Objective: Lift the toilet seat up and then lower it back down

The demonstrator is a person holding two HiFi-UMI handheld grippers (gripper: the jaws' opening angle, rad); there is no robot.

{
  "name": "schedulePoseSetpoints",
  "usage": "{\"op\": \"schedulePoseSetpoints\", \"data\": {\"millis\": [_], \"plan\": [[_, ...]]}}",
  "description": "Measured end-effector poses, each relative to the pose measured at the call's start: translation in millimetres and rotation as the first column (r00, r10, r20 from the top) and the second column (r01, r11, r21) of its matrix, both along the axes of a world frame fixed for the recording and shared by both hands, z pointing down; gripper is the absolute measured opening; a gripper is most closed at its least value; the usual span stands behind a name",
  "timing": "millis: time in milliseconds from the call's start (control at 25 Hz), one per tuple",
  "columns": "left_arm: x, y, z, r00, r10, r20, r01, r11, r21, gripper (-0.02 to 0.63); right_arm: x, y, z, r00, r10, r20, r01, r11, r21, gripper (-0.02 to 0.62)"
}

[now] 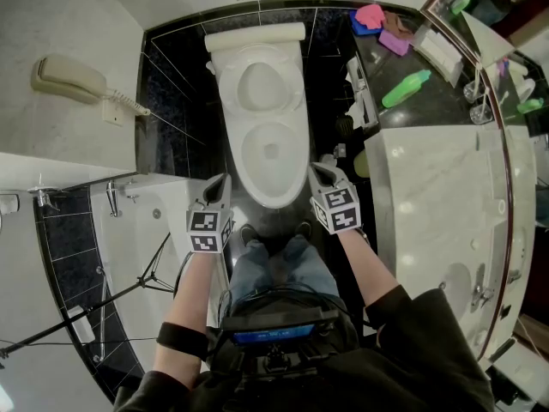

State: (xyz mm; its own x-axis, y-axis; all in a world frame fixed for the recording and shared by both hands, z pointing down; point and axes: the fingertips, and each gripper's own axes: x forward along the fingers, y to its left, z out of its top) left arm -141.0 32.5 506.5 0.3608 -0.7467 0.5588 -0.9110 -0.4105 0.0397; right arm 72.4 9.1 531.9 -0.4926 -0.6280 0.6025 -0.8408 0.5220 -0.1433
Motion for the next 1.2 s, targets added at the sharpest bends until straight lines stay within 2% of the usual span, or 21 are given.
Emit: {"op": "schedulePoseSetpoints", "data": {"millis": [1200], "plan": [[-0.5, -0.4, 6.8, 1.0, 0.0, -0.001, 0.0, 1.0, -0.008, 0.006, -2.9, -2.5, 5.6, 1.0, -0.002, -0.003, 0.002, 1.0, -0.002, 0.003]]}}
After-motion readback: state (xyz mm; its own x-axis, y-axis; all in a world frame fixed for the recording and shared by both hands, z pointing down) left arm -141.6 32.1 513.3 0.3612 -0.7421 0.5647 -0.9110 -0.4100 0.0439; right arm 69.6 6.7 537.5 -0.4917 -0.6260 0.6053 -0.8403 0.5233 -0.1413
